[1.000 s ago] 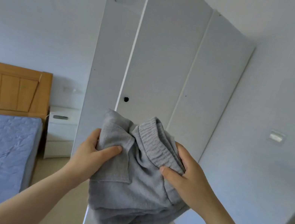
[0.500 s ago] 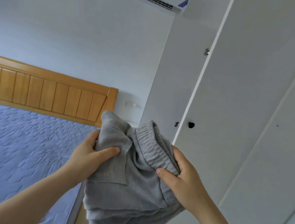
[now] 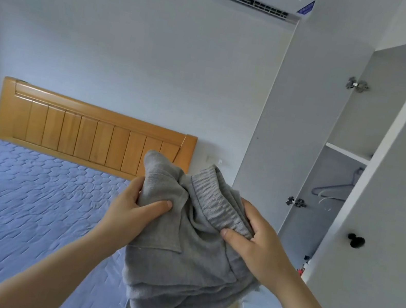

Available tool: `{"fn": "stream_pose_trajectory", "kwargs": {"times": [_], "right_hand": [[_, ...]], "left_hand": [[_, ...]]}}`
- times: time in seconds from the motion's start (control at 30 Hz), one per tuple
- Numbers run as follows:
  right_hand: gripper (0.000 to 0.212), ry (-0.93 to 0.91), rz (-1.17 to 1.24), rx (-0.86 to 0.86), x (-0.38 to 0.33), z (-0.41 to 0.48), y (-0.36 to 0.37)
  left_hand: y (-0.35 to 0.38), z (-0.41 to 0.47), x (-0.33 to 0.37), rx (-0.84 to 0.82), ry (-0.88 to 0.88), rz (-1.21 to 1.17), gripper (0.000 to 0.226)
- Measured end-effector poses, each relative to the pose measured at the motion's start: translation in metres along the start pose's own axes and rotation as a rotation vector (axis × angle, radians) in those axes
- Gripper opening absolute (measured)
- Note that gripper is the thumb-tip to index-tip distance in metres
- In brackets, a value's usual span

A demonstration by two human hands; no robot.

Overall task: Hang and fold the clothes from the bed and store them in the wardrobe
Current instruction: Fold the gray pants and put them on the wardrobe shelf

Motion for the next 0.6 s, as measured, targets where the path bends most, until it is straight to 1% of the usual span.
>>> {"fn": "stream_pose_trajectory", "kwargs": {"times": [0.23, 0.33, 0.5, 0.6], "right_hand": [[0.049, -0.041, 0.019, -0.001, 0.052, 0.094, 0.003], [0.052, -0.054, 0.019, 0.019, 0.072, 0.137, -0.003], [0.053, -0.038, 0.032, 0.042, 0.108, 0.201, -0.001], [0.053, -0.025, 0.018, 0.077, 0.129, 0.238, 0.005]], "left_hand": [[0.018, 0.092, -0.019, 0.061, 0.014, 0.032, 0.036], [0.027, 0.133, -0.027, 0.078, 0.035, 0.031, 0.032], [0.037, 0.203, -0.044, 0.079, 0.047, 0.004, 0.036], [0.042, 0.25, -0.06, 0.051, 0.072, -0.018, 0.035]]}}
Point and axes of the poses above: each hand's wrist, its own z-axis towards the middle knuckle, its own y-axis out of the palm, x = y × z, the point moved 3 cm from there along z, towards the middle knuckle, and after that the axes turned 15 degrees about -z, right-handed, at the moved point
